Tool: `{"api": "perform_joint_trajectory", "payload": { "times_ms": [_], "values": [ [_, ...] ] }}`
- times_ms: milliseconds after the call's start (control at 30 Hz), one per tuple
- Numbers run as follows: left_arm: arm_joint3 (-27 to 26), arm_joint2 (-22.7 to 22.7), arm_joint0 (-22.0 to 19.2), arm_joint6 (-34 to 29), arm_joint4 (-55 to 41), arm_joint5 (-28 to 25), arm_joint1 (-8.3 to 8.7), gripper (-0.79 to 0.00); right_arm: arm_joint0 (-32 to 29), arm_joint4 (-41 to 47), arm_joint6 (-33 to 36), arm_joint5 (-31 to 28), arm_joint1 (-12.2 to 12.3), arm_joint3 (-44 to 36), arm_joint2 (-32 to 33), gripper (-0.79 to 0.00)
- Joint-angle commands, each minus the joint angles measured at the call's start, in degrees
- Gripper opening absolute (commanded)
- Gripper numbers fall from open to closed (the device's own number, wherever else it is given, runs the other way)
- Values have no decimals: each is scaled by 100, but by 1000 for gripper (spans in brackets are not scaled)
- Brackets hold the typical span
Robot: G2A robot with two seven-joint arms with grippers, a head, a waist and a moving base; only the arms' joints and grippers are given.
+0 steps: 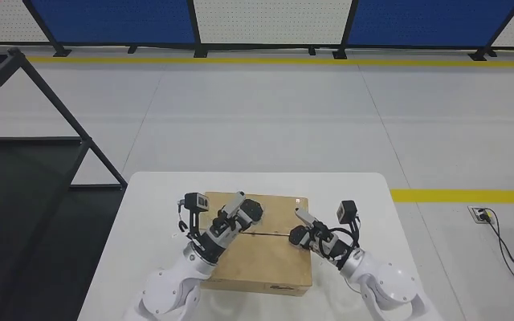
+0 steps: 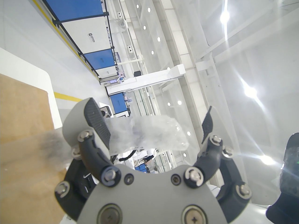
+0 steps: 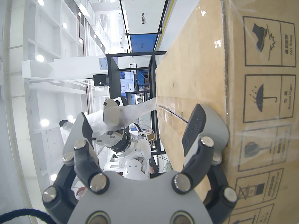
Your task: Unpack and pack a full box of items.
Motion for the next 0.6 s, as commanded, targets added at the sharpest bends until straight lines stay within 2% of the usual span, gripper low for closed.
{"api": "perform_joint_trajectory", "payload": {
  "times_ms": [0, 333, 567],
  "values": [
    [44, 75, -32, -3, 33, 27, -20, 0, -15, 5, -5, -12, 0, -1, 4, 0],
    [164, 218, -94, -20, 142, 33, -86, 0, -111, 34, 5, -79, 11, -25, 92, 0],
    [-90, -79, 75, -136, 24, -58, -60, 0, -143, 46, 57, -118, 19, -90, 133, 0]
  ]
}}
